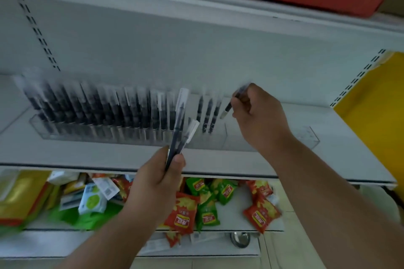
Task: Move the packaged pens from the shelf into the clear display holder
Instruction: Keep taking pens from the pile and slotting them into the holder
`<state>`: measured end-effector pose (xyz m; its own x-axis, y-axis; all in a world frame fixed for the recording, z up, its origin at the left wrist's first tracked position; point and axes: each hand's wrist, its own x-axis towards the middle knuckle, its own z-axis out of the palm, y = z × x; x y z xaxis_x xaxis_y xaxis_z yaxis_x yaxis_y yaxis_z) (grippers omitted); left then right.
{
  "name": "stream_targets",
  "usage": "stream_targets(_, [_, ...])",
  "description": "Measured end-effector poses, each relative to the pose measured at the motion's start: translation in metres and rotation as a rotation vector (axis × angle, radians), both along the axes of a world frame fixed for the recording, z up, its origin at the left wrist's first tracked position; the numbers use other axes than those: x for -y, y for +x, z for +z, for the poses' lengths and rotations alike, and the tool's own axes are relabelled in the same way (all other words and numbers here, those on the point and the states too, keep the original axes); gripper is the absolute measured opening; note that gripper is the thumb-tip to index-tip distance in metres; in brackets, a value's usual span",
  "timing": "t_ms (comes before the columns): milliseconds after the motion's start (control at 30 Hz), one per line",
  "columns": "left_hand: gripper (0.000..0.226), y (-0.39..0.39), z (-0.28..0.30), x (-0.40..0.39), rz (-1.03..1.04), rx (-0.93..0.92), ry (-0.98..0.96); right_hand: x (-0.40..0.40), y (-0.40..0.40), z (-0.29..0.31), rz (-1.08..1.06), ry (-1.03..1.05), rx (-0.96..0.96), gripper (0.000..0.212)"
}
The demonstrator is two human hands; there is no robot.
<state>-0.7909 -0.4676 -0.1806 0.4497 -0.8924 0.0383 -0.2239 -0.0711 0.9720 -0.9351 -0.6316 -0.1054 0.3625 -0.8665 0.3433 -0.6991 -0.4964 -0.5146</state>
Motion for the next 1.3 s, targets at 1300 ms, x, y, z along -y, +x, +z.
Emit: stream_targets(1300, [0.027, -0.051, 0.006, 0.025, 0.120, 0.038, -0.053, 0.018, -0.049, 0.006, 0.027, 0.069, 0.503, 0.016])
